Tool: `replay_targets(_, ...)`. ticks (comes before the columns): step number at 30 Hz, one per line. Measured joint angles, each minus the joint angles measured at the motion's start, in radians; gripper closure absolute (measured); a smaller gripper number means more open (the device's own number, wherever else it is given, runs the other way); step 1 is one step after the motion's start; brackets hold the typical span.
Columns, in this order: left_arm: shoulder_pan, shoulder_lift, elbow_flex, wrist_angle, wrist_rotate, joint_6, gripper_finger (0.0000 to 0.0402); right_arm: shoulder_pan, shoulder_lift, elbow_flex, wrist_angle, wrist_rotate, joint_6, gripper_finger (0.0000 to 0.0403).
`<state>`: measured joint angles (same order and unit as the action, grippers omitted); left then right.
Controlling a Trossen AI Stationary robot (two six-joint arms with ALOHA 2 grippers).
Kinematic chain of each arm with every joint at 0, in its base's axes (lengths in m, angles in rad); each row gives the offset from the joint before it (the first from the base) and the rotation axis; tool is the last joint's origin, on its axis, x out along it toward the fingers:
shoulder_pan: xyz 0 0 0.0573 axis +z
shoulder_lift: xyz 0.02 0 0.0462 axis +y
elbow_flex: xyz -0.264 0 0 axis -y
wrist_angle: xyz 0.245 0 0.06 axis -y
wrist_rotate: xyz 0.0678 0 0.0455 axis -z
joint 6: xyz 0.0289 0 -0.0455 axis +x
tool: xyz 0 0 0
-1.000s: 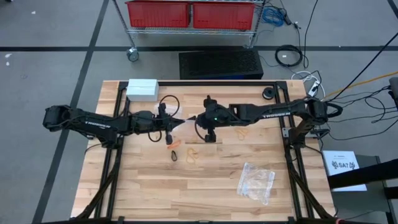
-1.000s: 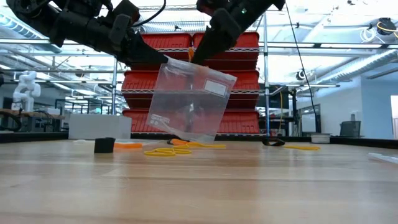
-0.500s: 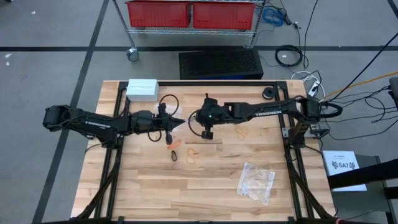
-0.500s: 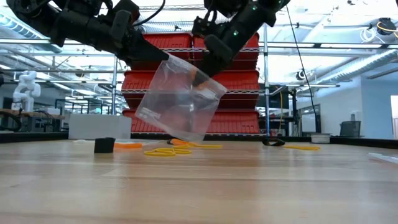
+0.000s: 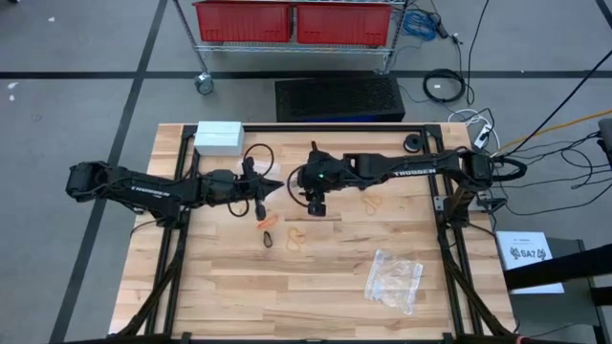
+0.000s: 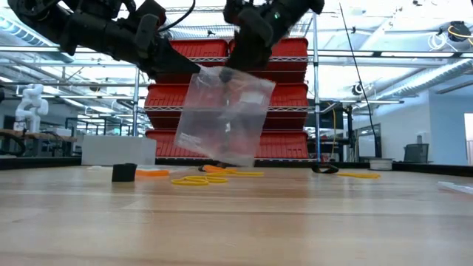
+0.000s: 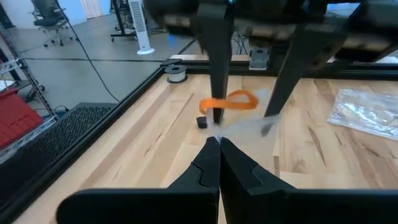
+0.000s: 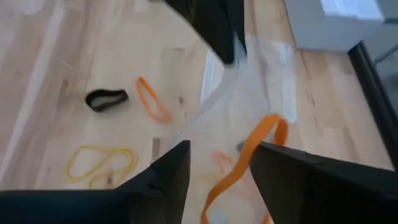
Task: Sort rubber bands
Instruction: Put the top right orange rubber band into the top zip lock bag
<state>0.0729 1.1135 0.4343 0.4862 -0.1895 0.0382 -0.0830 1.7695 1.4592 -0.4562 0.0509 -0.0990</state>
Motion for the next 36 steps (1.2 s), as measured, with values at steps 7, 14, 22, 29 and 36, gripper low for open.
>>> replay_targets(7,0.0,0.004,0.0,-0.011,-0.006,-0.006,0.0401,0.0,0.0,0.058,-0.065,0.061,0.005,0.0328)
replay_targets(14,0.0,0.004,0.0,-0.02,-0.006,-0.005,0.0401,0.0,0.0,0.094,-0.082,0.111,-0.014,0.0394)
replay_targets(22,0.0,0.005,0.0,-0.026,0.0,0.008,0.0401,-0.083,0.0,0.13,-0.256,0.095,0.123,0.0361)
replay_targets(29,-0.001,0.005,0.0,-0.025,0.018,0.021,0.0401,-0.292,0.008,0.123,-0.266,-0.411,0.268,0.0289)
replay_targets(36,-0.001,0.005,0.0,-0.024,0.029,0.022,0.0401,-0.401,0.078,0.114,-0.248,-0.723,0.401,0.0267)
